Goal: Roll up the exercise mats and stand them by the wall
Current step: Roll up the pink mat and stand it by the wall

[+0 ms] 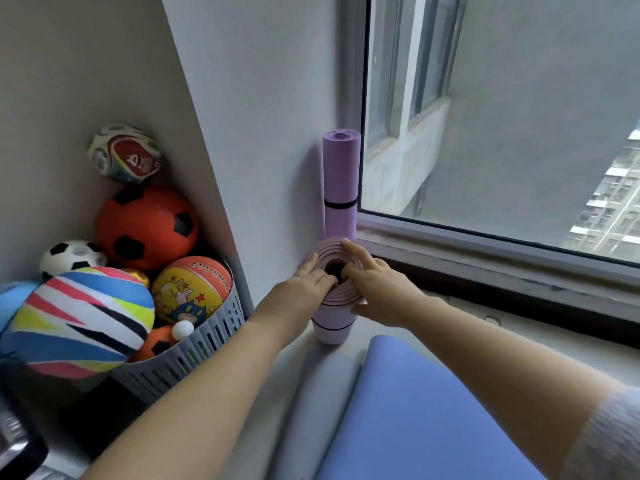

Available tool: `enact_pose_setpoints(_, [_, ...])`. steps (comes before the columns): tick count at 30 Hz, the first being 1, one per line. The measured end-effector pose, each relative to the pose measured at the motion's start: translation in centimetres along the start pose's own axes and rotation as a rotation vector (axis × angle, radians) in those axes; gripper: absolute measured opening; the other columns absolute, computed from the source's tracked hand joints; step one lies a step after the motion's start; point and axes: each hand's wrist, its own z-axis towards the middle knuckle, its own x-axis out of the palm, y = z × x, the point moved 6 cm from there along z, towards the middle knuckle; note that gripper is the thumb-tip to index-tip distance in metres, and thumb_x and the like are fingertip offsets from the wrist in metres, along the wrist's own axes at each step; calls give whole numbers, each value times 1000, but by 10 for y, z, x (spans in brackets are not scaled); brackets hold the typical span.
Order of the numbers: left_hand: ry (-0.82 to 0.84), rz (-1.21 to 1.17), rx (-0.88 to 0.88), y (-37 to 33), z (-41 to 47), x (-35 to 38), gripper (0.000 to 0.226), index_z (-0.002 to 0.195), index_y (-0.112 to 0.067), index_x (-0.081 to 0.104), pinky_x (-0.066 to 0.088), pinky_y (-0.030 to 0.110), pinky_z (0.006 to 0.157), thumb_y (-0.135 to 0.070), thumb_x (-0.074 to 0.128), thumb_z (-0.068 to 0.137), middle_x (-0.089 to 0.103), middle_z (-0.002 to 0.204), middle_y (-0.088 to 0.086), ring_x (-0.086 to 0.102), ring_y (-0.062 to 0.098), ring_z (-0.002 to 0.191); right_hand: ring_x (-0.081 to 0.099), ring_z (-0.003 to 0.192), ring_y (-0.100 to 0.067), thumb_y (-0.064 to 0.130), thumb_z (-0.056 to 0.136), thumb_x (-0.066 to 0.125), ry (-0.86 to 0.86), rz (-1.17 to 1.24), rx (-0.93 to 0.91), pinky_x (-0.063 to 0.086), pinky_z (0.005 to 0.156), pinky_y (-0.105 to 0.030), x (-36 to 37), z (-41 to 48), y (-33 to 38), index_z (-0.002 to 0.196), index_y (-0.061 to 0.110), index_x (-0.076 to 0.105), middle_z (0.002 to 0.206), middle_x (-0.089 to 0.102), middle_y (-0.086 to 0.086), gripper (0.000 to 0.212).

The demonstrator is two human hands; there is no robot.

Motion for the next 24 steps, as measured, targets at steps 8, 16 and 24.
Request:
enact_pose_setpoints(8, [10, -168, -30, 26, 32, 2, 64, 144, -26, 27, 38, 37, 106, -15, 60, 91, 16, 154, -15, -12, 6, 146, 38, 129, -32, 31, 73, 77, -72, 38, -20, 47, 91, -43, 3, 44, -26, 128, 25, 41, 156, -13, 17, 66])
enact_pose_setpoints(16, [-73, 7, -17, 99, 165, -23, 61, 145, -19, 31, 25, 35, 114, -27, 59, 92, 31, 152, -5, 3, 18, 148, 55, 113, -32, 37, 69, 77, -98, 76, -45, 50, 86, -42, -29, 180, -93, 120, 23, 45, 156, 6, 9, 63])
enact_pose_setpoints(24, [-103, -92, -101, 181, 253, -26, 53, 143, -22, 36, 26, 28, 109, -16, 55, 94, 31, 151, -9, 10, 12, 146, 57, 97, -32, 35, 69, 75, -127, 105, -24, 43, 71, -33, -39, 302, -128, 117, 21, 46, 157, 7, 9, 57])
